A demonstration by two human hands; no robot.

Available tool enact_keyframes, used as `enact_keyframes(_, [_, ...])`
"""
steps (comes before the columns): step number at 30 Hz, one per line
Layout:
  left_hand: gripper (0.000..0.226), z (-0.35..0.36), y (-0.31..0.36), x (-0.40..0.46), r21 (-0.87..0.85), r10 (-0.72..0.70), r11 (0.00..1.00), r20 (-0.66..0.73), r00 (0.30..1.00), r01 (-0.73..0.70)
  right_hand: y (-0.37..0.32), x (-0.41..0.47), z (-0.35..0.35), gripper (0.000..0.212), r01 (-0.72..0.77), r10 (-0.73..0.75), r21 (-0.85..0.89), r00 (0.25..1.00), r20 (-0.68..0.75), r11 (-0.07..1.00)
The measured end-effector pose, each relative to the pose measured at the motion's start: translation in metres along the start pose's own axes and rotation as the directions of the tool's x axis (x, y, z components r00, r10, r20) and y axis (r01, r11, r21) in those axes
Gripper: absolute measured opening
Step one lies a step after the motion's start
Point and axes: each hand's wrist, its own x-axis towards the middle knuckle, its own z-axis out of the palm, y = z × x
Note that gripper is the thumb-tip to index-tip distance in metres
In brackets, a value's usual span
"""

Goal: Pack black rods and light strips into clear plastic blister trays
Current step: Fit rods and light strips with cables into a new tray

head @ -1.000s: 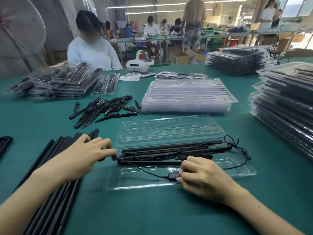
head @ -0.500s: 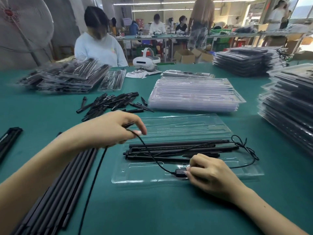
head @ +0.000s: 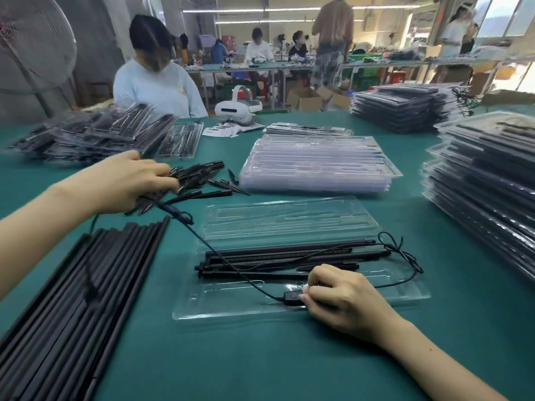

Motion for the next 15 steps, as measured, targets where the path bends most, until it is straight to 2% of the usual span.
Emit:
enact_keyframes(3, [0.061, 0.024, -0.019, -0.023, 0.083, -0.164, 0.986, 0.259, 0.952, 0.148, 0.000, 0.000, -0.001, 0.035, -0.007, 0.007, 0.014, 1.000, -0.002, 1.000])
enact_keyframes(6, [0.056, 0.039, -0.020, -0.043, 0.093, -0.264, 0.964, 0.465, 0.845, 0.251, 0.000, 0.000, -0.001, 0.036, -0.019, 0.019, 0.033, 1.000, -0.007, 0.999])
enact_keyframes(9, [0.059, 0.053, -0.004, -0.053, 0.019, -0.211, 0.963, 0.678, 0.704, 0.271, -0.001, 0.000, -0.001, 0.035, -0.015, 0.016, 0.036, 1.000, -0.008, 0.999])
enact_keyframes(12, [0.075, 0.046, 0.018, -0.055, -0.123, -0.093, 0.915, 0.862, 0.499, 0.384, -0.002, 0.001, -0.002, 0.034, -0.010, 0.011, 0.043, 1.000, -0.018, 0.999])
enact_keyframes(13, [0.083, 0.038, 0.027, -0.052, -0.161, -0.066, 0.894, 0.877, 0.477, 0.418, -0.003, 0.001, -0.003, 0.033, -0.009, 0.010, 0.046, 1.000, -0.024, 0.999])
enact_keyframes(14, [0.085, 0.028, 0.037, -0.047, -0.198, -0.058, 0.887, 0.849, 0.525, 0.418, -0.003, 0.001, -0.003, 0.033, -0.008, 0.009, 0.047, 0.999, -0.031, 0.999])
enact_keyframes(15, [0.084, 0.016, 0.048, -0.042, -0.248, -0.055, 0.891, 0.774, 0.631, 0.381, -0.003, 0.001, -0.003, 0.032, -0.006, 0.008, 0.046, 0.999, -0.039, 0.999])
